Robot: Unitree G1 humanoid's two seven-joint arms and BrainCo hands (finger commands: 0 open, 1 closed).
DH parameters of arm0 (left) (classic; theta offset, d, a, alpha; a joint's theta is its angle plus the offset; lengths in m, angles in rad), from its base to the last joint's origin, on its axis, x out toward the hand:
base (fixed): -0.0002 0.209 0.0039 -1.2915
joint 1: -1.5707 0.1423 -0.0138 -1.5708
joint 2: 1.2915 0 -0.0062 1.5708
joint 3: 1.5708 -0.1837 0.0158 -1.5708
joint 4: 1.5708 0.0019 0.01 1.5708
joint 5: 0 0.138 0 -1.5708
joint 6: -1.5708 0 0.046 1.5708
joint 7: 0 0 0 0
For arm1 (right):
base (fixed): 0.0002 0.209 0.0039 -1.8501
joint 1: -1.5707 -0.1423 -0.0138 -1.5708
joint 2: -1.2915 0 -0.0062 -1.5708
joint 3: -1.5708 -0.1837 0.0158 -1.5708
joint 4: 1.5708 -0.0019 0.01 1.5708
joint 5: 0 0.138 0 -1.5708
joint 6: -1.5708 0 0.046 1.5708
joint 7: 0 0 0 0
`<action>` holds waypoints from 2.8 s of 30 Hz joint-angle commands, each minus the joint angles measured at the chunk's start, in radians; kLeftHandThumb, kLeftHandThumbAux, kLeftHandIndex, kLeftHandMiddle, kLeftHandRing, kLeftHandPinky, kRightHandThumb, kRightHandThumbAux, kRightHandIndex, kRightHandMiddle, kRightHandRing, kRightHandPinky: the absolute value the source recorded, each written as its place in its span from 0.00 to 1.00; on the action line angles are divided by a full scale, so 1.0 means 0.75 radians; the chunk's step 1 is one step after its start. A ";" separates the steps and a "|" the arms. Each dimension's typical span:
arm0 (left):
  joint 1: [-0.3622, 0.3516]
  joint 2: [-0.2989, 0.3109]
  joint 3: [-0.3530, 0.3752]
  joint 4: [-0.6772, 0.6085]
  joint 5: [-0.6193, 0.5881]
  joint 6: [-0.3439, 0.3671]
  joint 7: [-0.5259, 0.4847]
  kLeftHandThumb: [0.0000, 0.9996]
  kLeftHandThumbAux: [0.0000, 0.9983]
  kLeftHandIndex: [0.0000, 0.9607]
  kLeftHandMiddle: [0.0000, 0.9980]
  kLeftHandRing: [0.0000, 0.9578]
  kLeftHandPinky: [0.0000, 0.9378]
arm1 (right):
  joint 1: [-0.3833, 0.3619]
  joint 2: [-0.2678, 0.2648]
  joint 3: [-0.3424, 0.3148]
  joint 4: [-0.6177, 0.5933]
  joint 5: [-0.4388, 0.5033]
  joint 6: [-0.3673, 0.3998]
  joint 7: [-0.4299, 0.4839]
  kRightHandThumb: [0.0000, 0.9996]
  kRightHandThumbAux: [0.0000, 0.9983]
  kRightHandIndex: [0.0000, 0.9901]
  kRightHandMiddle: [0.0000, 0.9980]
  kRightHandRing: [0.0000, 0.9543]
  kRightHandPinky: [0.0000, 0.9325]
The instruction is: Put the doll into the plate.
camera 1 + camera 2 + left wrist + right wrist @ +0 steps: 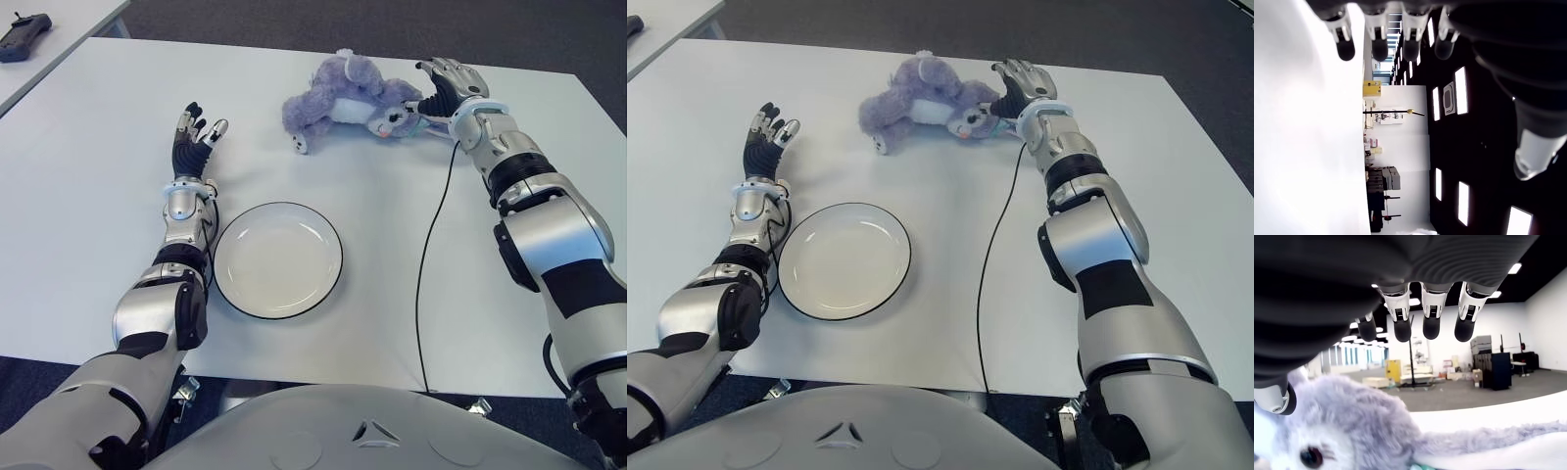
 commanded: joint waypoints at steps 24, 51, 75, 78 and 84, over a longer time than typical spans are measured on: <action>0.324 -0.137 0.005 0.218 -0.027 0.094 -0.009 0.00 0.56 0.03 0.07 0.03 0.00 | 0.023 0.119 0.056 0.037 -0.026 0.099 -0.020 0.30 0.40 0.00 0.00 0.00 0.02; 0.317 -0.150 0.000 0.218 -0.023 0.096 -0.003 0.00 0.52 0.02 0.06 0.02 0.00 | 0.046 0.196 0.062 0.044 -0.027 0.128 -0.028 0.32 0.41 0.00 0.00 0.00 0.05; 0.334 -0.146 -0.011 0.214 -0.015 0.070 -0.013 0.00 0.49 0.02 0.06 0.02 0.00 | 0.096 0.272 -0.087 0.038 0.098 0.076 -0.092 0.51 0.51 0.45 0.57 0.65 0.80; 0.330 -0.146 -0.008 0.216 -0.018 0.072 -0.014 0.00 0.49 0.02 0.06 0.02 0.00 | 0.097 0.275 -0.096 0.039 0.098 0.073 -0.095 0.53 0.53 0.57 0.69 0.77 0.90; 0.323 -0.147 -0.005 0.217 -0.020 0.079 -0.011 0.00 0.48 0.03 0.06 0.02 0.00 | 0.113 0.289 -0.129 0.042 0.115 0.069 -0.099 0.53 0.55 0.64 0.77 0.82 0.88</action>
